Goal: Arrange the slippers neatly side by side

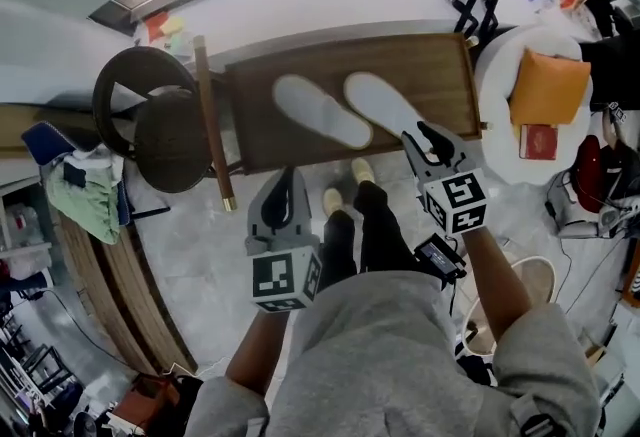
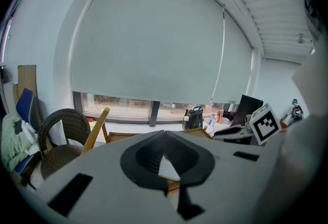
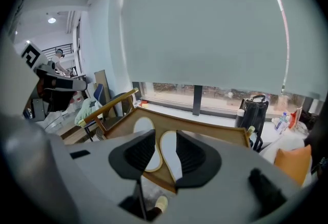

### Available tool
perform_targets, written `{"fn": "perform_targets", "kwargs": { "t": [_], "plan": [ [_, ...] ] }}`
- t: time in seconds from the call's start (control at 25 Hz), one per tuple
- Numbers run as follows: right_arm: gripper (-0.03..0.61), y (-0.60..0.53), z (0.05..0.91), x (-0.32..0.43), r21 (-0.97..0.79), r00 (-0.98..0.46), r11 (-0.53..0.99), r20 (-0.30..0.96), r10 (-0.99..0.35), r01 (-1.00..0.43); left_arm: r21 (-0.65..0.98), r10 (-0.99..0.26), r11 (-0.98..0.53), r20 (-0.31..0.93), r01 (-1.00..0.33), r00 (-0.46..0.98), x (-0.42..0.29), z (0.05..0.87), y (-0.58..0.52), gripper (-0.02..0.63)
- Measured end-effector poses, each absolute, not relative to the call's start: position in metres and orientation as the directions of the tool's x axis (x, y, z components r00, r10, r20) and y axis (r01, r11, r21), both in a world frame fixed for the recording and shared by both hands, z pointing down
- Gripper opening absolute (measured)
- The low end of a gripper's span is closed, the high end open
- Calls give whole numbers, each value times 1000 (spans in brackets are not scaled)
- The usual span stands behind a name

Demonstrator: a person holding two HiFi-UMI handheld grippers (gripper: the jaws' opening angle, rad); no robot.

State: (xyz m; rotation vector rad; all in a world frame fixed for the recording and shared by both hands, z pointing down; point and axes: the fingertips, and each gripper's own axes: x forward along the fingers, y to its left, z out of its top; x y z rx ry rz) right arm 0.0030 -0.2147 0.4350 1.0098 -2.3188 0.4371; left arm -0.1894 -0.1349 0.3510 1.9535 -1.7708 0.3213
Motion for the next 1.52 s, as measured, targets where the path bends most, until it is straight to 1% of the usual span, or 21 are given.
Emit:
{"fn": "perform_targets", "kwargs": {
  "t": [0.24,0.72,0.96,1.2,1.32,1.52],
  "plan": [
    [154,-237,479,-2,-101,-575,710,671,-469,-697,172,-839,6,536,-985,88,-185,378,-147,14],
    [155,-284,570,-5,-167,-597,748,720,-353,-643,190,-796,129,605,-973,12,-176,444,-185,14],
    [152,-286,600,-11,-176,-587,773,756,-290,-609,177,-774,133,633,-975,10,-172,467,-193,14],
    [86,-287,609,-13,-181,-573,776,776,-265,-604,188,-766,127,643,-974,25,-157,473,-201,14],
    [44,-288,611,-13,-188,-572,773,778,-259,-606,189,-766,135,642,-973,19,-153,472,-202,14],
    [35,-292,595,-18,-221,-610,746,736,-294,-628,184,-768,144,641,-972,8,-153,470,-201,14]
  ]
}}
